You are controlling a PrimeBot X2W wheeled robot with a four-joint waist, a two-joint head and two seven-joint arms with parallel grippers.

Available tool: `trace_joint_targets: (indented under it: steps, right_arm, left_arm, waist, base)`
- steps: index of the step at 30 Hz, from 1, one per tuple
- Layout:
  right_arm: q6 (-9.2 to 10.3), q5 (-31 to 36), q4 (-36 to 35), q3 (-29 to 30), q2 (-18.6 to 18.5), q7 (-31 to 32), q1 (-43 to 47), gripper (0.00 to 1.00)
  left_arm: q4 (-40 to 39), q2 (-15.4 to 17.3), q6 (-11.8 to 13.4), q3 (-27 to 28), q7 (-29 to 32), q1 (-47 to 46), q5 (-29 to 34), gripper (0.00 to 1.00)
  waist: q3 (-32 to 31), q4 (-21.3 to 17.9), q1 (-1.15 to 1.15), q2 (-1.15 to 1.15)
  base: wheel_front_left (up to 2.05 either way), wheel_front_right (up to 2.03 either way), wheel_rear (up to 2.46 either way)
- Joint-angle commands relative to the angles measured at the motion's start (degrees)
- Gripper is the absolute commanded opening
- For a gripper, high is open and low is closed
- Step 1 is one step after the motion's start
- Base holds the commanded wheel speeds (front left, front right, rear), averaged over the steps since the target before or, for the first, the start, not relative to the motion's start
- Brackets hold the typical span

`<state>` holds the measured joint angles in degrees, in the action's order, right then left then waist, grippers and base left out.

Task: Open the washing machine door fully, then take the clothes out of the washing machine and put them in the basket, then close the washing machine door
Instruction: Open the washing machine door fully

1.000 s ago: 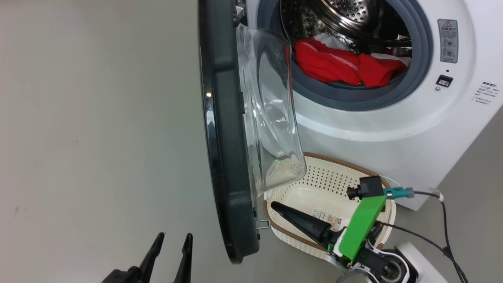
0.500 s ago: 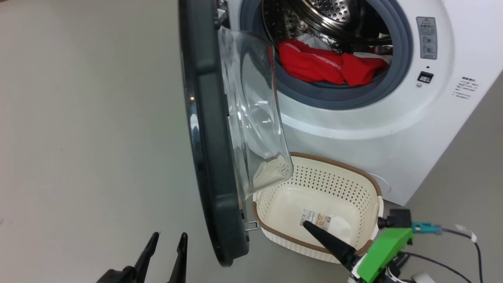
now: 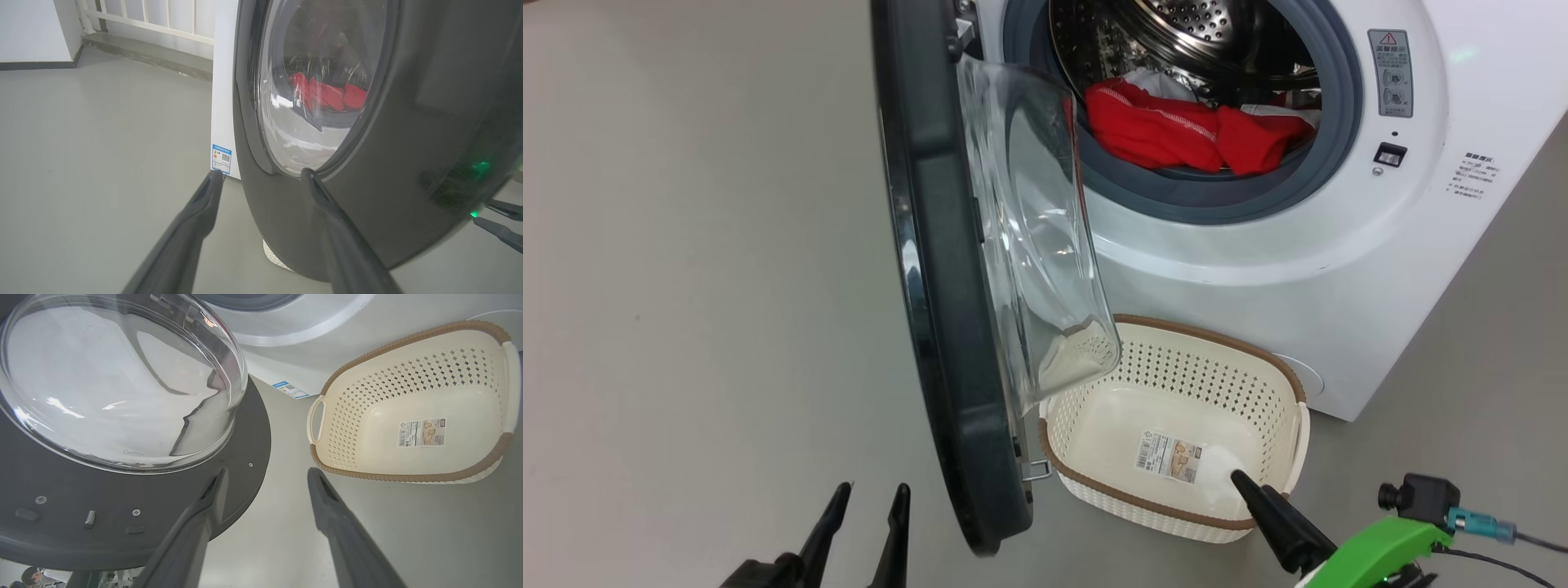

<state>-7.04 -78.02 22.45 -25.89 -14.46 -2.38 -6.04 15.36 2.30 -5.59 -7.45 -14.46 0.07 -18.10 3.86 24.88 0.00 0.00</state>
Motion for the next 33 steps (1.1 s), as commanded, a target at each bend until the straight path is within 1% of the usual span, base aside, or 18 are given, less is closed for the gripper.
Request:
trace_joint_targets:
  steps: [1, 6, 9, 12, 15, 22, 23, 27, 33]
  right_arm:
    - [-0.45, 1.2, -0.5, -1.9, -1.2, -2.3, -1.0, 1.0]
    - [-0.45, 6.1, 2.6, -6.9, -3.6, -9.3, -2.2, 1.0]
    - [-0.45, 8.4, 3.9, -9.0, -4.4, -11.6, -3.1, 1.0]
    - [-0.45, 12.1, 5.0, -10.1, -5.0, -12.5, -3.9, 1.0]
    - [-0.45, 18.2, 4.4, -6.6, -4.6, -12.6, -4.0, 1.0]
    - [-0.45, 32.4, 0.6, 3.4, -1.5, -12.6, -0.3, 1.0]
    - [-0.45, 32.4, 0.6, 3.4, -1.5, -12.6, -0.3, 1.0]
    - [-0.45, 40.2, -1.7, 7.6, 0.3, -12.6, 2.2, 1.0]
    - [-0.45, 49.2, -5.5, 14.3, 3.3, -12.6, 5.1, 1.0]
  left_arm:
    - [-1.0, 0.6, -0.2, 2.1, -0.5, -0.7, 0.5, 1.0]
    - [-1.0, 0.6, -0.2, 2.2, -0.5, -0.7, 0.5, 1.0]
    - [-1.0, 0.6, -0.2, 2.3, -0.5, -0.7, 0.5, 1.0]
    - [-1.0, 0.6, -0.2, 2.4, -0.5, -0.7, 0.3, 1.0]
    - [-1.1, 0.6, -0.1, 2.6, -0.5, -0.8, 0.2, 1.0]
    - [-1.2, 0.6, -0.1, 2.7, -0.5, -0.7, 0.2, 1.0]
    - [-1.2, 0.6, -0.1, 2.7, -0.5, -0.7, 0.2, 1.0]
    - [-1.1, 0.6, -0.1, 2.7, -0.5, -0.8, 0.2, 1.0]
    - [-1.2, 0.6, -0.1, 2.7, -0.5, -0.9, 0.0, 1.0]
  waist:
    - [0.0, 0.0, 0.0, 0.0]
    - [-0.1, 0.0, 0.0, 0.0]
    - [0.1, 0.0, 0.0, 0.0]
    - [0.2, -0.1, 0.0, 0.0]
    - [0.4, -0.3, 0.0, 0.0]
    - [0.3, -0.5, 0.0, 0.0]
    - [0.3, -0.5, 0.0, 0.0]
    - [0.3, -0.4, 0.0, 0.0]
    - [0.3, -0.3, 0.0, 0.0]
  base:
    - [0.0, 0.0, 0.0]
    - [0.0, 0.0, 0.0]
    - [0.0, 0.0, 0.0]
    - [0.0, 0.0, 0.0]
    - [0.0, 0.0, 0.0]
    - [0.0, 0.0, 0.0]
    - [0.0, 0.0, 0.0]
    - [0.0, 0.0, 0.0]
    - [0.0, 0.0, 0.0]
